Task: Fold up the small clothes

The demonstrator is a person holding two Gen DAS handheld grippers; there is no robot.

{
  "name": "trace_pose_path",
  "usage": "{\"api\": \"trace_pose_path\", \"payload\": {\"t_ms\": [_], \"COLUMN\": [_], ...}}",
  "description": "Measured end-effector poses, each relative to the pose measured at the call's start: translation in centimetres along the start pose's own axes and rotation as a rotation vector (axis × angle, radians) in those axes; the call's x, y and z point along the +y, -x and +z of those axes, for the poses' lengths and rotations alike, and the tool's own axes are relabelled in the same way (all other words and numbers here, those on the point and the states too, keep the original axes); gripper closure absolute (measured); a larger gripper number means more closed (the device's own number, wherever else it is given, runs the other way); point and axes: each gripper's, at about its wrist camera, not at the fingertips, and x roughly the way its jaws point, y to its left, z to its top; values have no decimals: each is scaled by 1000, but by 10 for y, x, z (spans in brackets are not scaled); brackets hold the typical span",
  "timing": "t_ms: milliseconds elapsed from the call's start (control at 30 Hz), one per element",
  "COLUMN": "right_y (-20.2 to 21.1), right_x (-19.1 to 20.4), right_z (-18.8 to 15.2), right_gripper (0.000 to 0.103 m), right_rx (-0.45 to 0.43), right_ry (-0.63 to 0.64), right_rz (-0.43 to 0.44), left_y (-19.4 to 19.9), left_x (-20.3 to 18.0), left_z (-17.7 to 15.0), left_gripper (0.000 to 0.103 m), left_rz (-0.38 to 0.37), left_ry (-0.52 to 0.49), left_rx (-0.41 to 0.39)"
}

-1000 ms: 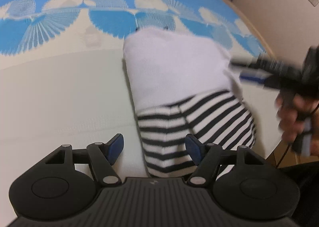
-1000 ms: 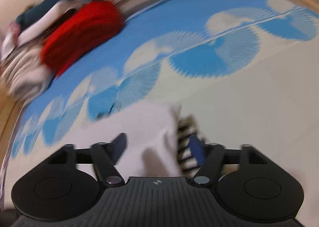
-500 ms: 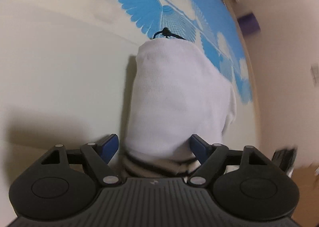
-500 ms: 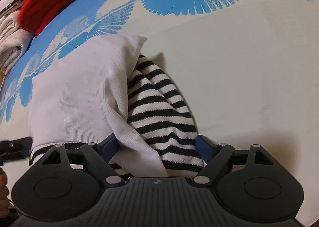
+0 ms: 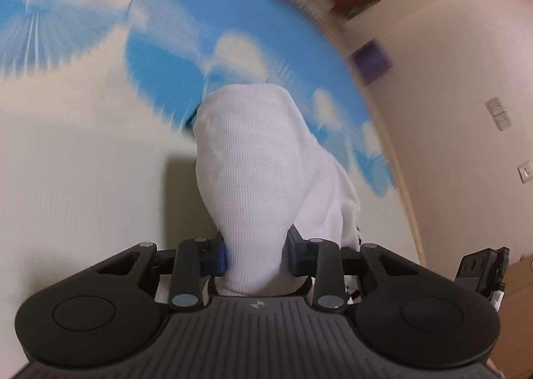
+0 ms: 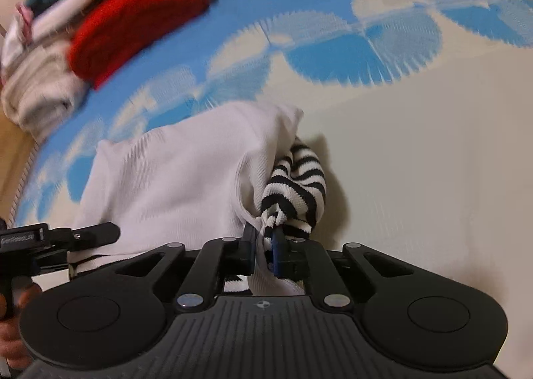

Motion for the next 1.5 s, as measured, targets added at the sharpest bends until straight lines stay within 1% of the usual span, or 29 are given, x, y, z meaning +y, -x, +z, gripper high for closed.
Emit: {"api": "trace_pose_path", "payload": {"t_ms": [100,233,300,367,467,533,600,633,667,700,767,800,833,867,900,933,1000,1067,1100,1167,1200,1233,1267,1300,1333,1367,1433,1467,1500], "right_y": [8,3,-7,-22,-48,-66,-79,-85,-89,-93,-95,-95,-93,-89,-86,-82,-76,-73,-74,-81,-84,-86,-85,-84,-80,-77,-65,-59,-54], "right_x": [20,46,66,86,108,118,123,124,123,120,119,120,122,119,118,116,110,104,101,98,98,99,101,102,103,102,103,104,102], "right_z": [7,16,19,20,20,19,16,13,13,14,15,14,12,10,9,9,7,6,4,-3,-8,-11,-15,-17,-17,-16,-13,-12,-10], "right_gripper": [94,95,95,95,95,95,95,95,95,94,94,93,92,88,80,76,56,51,50,50,51,51,54,78,92,96,97,97,97], "right_rx": [-77,-144,-154,-146,-98,-55,-28,-19,-6,6,11,10,11,13,14,15,28,52,81,164,202,224,235,234,227,221,181,164,148], "right_ry": [20,9,24,52,60,72,83,84,78,64,58,63,63,59,53,42,18,13,24,54,76,100,138,157,160,147,135,133,116], "right_rz": [65,150,194,209,202,160,98,67,45,34,26,25,29,32,30,24,40,83,102,111,104,94,82,84,114,137,158,170,182], "left_y": [31,68,81,87,100,106,108,105,98,87,67,65,68,73,80,83,89,79,74,71,70,71,72,75,78,83,94,97,97], "left_x": [3,37,57,77,99,99,94,93,93,94,95,94,94,93,93,92,93,94,100,109,113,115,113,111,106,101,95,95,96], "left_z": [16,41,52,59,59,54,46,42,36,28,17,15,16,18,18,18,13,14,11,10,11,11,13,14,15,15,17,18,18], "left_gripper": [67,66,60,43,42,42,42,40,39,39,33,33,33,34,34,34,31,29,27,26,27,37,45,52,62,68,73,73,73], "left_rz": [17,41,74,152,304,317,291,277,282,317,420,436,431,420,405,393,387,421,427,397,376,354,339,332,328,328,320,318,334], "left_ry": [-63,-47,-47,-34,11,-36,-79,-92,-105,-124,-199,-226,-218,-192,-168,-157,-145,-124,-103,-52,-28,-14,-10,-17,-38,-56,-76,-77,-80], "left_rx": [-83,-138,-145,-143,-153,-123,-98,-69,-27,22,88,88,79,67,52,42,46,101,127,133,132,124,113,90,66,41,-36,-55,-53]}}
